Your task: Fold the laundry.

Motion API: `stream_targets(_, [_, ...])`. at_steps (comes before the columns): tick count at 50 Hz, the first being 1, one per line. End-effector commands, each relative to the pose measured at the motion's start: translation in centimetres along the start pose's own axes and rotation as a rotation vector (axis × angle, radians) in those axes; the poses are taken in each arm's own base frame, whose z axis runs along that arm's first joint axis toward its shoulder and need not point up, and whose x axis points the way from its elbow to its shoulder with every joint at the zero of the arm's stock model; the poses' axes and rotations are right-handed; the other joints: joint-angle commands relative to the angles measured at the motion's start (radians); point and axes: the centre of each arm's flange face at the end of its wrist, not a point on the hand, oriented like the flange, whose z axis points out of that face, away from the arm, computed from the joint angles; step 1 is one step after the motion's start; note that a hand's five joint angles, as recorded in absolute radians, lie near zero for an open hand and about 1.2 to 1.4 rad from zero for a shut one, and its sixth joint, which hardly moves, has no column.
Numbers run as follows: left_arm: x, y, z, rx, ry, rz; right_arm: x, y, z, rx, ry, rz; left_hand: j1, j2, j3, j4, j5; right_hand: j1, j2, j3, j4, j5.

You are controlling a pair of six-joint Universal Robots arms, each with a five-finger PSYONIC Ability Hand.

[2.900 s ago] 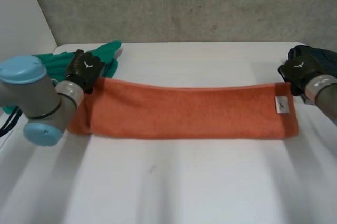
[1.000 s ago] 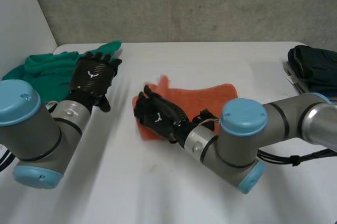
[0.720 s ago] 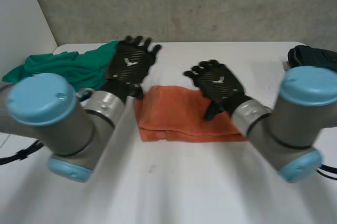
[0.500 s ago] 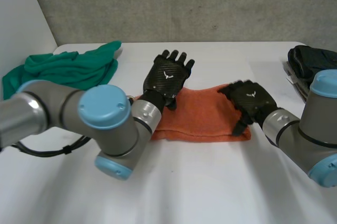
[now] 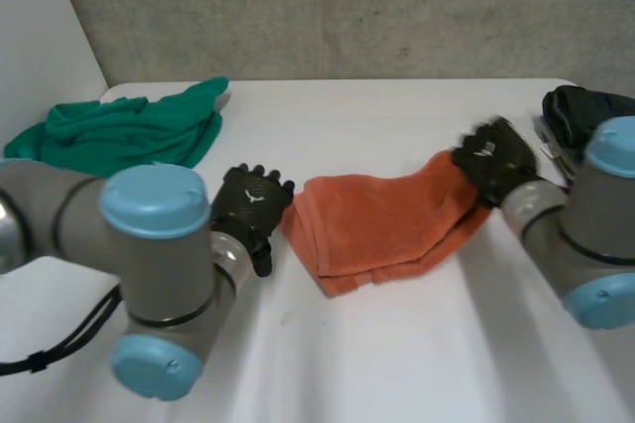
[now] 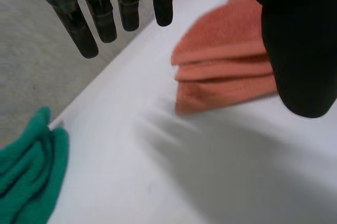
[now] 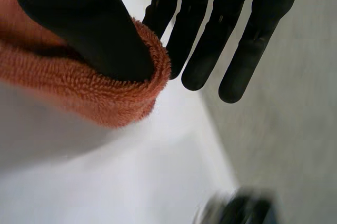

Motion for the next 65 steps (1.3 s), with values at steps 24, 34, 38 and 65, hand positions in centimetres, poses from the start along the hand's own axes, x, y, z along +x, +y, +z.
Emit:
stream_targets(24, [-2.7,-7.4,0.8,0.396,-0.137,-0.171,-0.9,-7.7,-2.2,0.212,-0.223,0.706,-0.059,-0.058,-0.057,-0.063,-0.053,-0.895,-1.002,-1.013,-1.024,-1.003])
stream_targets(34, [4.4,-5.9,4.5,0.29,0.072,-0.151,0.4,-3.6,1.4,-0.065,-0.266,0.83,-0.068,-0.068,-0.067,-0.072,-0.062,-0.895,-1.002,-1.013,-1.024,-1.003])
stream_targets(38, [5.4,-3.6,5.8,0.163,0.106,-0.14,-0.7,-2.1,2.7,-0.147,-0.305,0.856,-0.068,-0.068,-0.067,-0.072,-0.062,-0.895,-1.002,-1.013,-1.024,-1.003])
stream_targets(65, [0.0,-4.3,1.7,0.009,0.053,-0.154,-0.3,-3.1,3.7,-0.11,-0.198,0.47,-0.068,-0.068,-0.067,-0.072,-0.062,-0.895,-1.002,-1.013,-1.024,-1.003])
